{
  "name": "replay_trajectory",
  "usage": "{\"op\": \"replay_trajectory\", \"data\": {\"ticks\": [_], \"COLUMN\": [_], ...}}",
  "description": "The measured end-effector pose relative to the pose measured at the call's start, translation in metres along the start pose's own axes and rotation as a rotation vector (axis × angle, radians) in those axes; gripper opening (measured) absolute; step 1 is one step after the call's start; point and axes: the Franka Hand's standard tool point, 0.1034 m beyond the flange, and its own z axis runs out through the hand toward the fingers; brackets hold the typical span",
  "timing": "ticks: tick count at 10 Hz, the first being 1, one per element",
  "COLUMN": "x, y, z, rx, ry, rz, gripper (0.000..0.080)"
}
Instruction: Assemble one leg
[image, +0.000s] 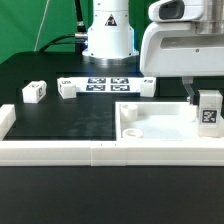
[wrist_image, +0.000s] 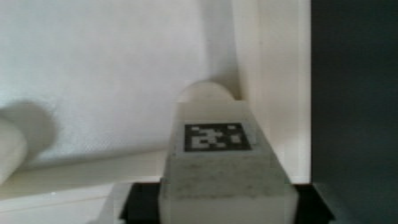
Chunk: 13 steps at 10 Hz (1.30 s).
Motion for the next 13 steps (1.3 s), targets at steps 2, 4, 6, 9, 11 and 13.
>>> {"op": "replay_trajectory", "data": {"ticks": [2,4,6,9,11,13], "x": [0.0000,-0.0001,-0.0001,-0.0001,-0.0014,-0.0019], "y": [0.0001,0.0007,0.0017,0.0020,0.0013,0.0009], "z": [0.0000,0.0005,0.0005,0.0006,0.0011,0.0014], "rx": [0.000,0.006,0.016,0.015,0.020,0.031], "ry": [0.000,0.002,0.011,0.009,0.003,-0.007], "rz": [0.012,0.190,0.415,0.645,0.913,1.142], "gripper": [0.0290,0.0290,0.0290,0.0291,0.0291,0.0291]}}
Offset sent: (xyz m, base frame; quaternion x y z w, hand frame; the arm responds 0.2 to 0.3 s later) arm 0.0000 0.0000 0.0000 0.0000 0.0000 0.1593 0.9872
